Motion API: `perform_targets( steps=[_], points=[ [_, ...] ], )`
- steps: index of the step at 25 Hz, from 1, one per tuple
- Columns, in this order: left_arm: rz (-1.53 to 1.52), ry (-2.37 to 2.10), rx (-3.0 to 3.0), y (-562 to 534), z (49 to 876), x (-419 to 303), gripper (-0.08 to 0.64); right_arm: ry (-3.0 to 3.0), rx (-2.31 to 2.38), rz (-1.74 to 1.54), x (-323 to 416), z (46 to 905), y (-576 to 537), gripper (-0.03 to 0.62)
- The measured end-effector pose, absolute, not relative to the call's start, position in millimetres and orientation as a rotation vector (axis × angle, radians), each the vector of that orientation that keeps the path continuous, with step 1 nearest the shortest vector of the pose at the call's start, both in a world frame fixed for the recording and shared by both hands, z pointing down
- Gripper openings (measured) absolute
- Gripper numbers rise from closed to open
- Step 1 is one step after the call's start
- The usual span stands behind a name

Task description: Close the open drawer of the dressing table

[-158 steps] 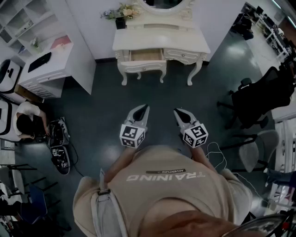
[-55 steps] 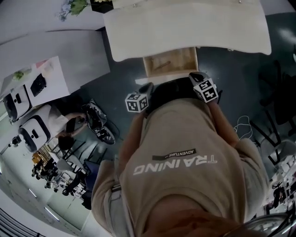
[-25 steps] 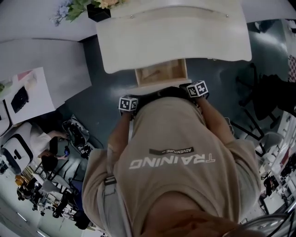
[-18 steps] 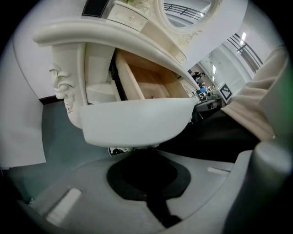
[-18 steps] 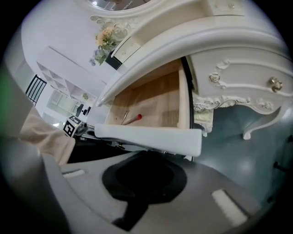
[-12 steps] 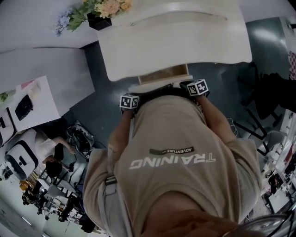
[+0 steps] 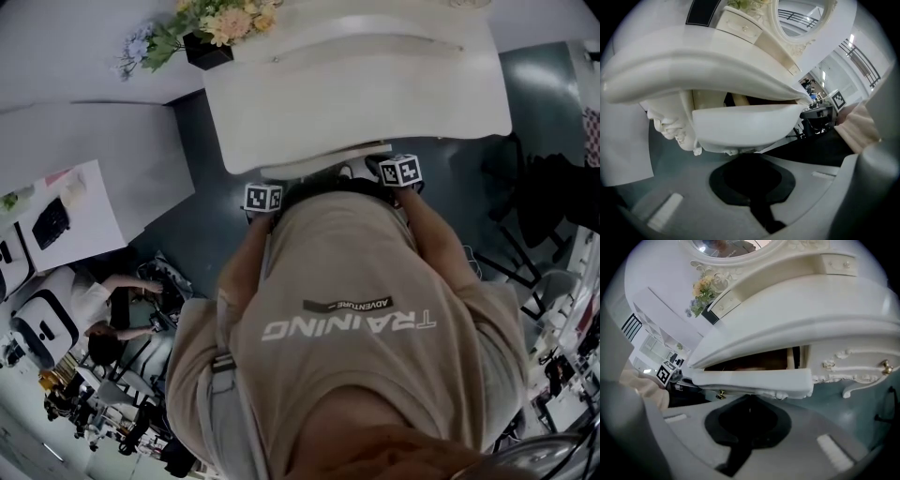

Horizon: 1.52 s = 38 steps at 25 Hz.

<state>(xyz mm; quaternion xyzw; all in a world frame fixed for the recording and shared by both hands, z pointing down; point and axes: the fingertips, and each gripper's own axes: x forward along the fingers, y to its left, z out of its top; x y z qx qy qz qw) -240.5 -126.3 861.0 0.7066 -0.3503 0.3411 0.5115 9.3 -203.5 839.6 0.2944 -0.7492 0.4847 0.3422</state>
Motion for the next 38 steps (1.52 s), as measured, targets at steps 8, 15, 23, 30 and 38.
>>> perform_targets(
  steps=[8,15,23,30,38],
  points=[
    [0.915,-0.904,1.813,-162.2,847.4,-251.3,0.000,-1.944,0.911,1.178,8.8,832.6,-243.1,0.005],
    [0.863,-0.926,1.854,-176.7,834.9,-257.3,0.000,-1.945,0.871,1.113,-1.8,829.2,-246.0,0.005],
    [0.746,-1.046,1.817,-177.6,818.5,-261.7,0.000,-1.990,0.678,1.005,-8.9,819.4,-231.4,0.005],
    [0.668,-1.078,1.788,-174.7,802.7,-261.0,0.000,-1.980,0.700,0.900,14.6,814.4,-212.8,0.005],
    [0.684,-1.216,1.895,-183.2,738.2,-263.2,0.000,-2.190,0.745,0.691,-9.8,734.6,-243.8,0.005]
  ],
)
